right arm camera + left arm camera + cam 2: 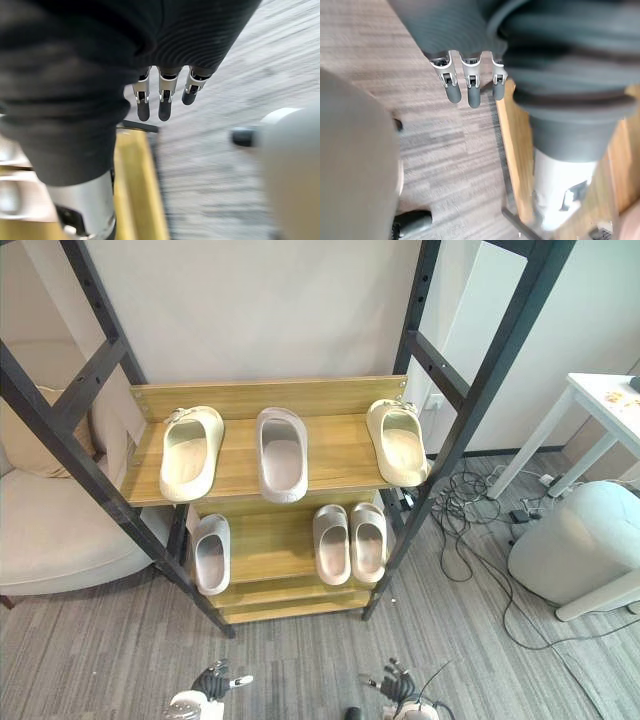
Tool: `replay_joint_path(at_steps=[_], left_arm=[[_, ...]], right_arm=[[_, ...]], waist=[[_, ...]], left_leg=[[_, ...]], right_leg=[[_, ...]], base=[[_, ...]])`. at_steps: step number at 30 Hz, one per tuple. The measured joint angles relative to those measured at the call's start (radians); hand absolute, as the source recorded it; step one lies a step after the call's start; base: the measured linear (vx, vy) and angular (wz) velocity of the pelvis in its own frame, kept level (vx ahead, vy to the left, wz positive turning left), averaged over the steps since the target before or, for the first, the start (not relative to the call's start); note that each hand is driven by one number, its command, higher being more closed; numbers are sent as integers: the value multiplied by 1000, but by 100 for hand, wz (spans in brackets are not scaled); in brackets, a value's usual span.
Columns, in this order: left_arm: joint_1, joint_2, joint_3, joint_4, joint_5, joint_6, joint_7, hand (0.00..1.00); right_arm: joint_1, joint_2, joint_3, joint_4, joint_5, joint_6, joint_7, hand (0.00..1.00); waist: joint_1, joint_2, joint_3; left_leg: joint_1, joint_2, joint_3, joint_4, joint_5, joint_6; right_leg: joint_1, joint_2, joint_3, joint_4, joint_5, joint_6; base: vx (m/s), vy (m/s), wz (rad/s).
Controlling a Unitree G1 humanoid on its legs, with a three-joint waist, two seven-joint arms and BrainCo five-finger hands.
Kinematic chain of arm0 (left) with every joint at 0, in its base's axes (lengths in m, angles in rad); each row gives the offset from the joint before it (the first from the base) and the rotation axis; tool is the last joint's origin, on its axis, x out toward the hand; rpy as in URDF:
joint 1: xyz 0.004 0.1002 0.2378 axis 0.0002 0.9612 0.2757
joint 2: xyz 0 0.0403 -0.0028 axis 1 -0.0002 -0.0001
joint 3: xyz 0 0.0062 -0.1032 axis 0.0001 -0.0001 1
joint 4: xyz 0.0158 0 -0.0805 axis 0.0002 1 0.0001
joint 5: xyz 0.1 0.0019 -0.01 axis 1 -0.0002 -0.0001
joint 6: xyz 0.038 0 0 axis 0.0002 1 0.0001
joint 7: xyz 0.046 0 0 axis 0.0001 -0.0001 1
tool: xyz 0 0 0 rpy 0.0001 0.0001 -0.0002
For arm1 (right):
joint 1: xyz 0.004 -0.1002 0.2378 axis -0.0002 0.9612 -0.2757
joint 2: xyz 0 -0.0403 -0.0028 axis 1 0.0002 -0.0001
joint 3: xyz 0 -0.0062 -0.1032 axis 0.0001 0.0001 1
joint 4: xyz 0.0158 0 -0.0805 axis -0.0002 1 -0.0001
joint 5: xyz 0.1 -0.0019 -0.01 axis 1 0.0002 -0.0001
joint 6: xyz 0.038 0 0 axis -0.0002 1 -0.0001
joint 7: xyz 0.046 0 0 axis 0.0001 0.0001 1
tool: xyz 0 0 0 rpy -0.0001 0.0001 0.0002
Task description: Organize the slippers on the shoe rack
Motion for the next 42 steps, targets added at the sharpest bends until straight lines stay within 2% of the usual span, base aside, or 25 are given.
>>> replay_joint_path(at_steps=[1,2,5,9,17,25,37,42], left_arm=[[3,2,-5,0,0,0,0,0],[3,2,-6,0,0,0,0,0],[16,6,-18,-15,0,-1,-1,0],[20,6,-18,-19,6,-1,-3,0],[23,6,-19,-21,18,-3,-7,0],[23,6,-17,-22,28,-22,-24,0],[27,6,-11,-39,30,-22,-24,0],[27,7,11,-49,36,-23,-24,0]], right_arm=[[35,-11,-22,-155,-3,-4,-5,0],[40,-11,-25,-171,-4,-4,-5,0],[83,-9,-65,-376,-42,-19,-21,0],[94,-6,-85,-491,-84,-31,-30,0],[60,8,-69,-697,-121,-52,-18,0],[-113,-65,46,-730,-118,-73,-18,0],[-329,-126,86,-725,-98,-78,-44,0],[-502,-174,88,-594,-79,-79,-88,0]], waist=[[-11,-2,2],[-12,-2,2],[-26,-5,2],[-33,-10,4],[-27,-5,7],[-19,-7,8],[0,-25,9],[11,-43,17]], left_leg=[[-4,1,0,-1,2,-1],[-4,1,0,-1,3,-1],[-3,3,5,-9,4,-4],[-2,6,7,-16,8,-6],[-2,4,-10,-19,8,-5],[-16,2,-47,-18,16,-3],[-26,-8,-118,-31,31,0],[-34,-9,-131,-31,35,0]], right_leg=[[-4,1,6,0,2,0],[-4,1,6,0,2,0],[-12,6,13,0,3,-1],[-19,10,17,0,5,-2],[-17,9,5,-3,2,1],[-12,4,-31,4,-1,2],[12,-9,-91,5,-14,11],[12,-10,-99,5,-15,11]], base=[[-56,-20,-6],[-45,-26,-2],[-2,-10,-6],[37,-10,-4],[45,5,4],[-26,-9,12],[2,-6,18],[-1,-4,8]])
